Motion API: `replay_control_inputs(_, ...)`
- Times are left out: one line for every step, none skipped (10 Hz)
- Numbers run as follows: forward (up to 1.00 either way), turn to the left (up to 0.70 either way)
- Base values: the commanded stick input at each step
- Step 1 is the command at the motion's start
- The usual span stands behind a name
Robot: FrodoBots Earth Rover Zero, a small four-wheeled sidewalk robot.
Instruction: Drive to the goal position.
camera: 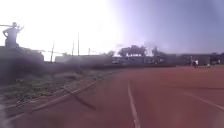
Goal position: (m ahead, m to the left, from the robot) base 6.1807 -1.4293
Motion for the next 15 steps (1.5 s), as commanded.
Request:
replay_control_inputs(0.50,0.00)
replay_control_inputs(0.50,0.00)
replay_control_inputs(0.50,0.00)
replay_control_inputs(0.50,0.00)
replay_control_inputs(0.50,0.00)
replay_control_inputs(0.50,0.00)
replay_control_inputs(0.50,0.00)
replay_control_inputs(0.50,0.00)
replay_control_inputs(0.50,0.00)
replay_control_inputs(0.50,0.00)
replay_control_inputs(0.50,0.00)
replay_control_inputs(0.50,0.00)
replay_control_inputs(0.50,0.00)
replay_control_inputs(0.50,-0.10)
replay_control_inputs(0.50,-0.38)
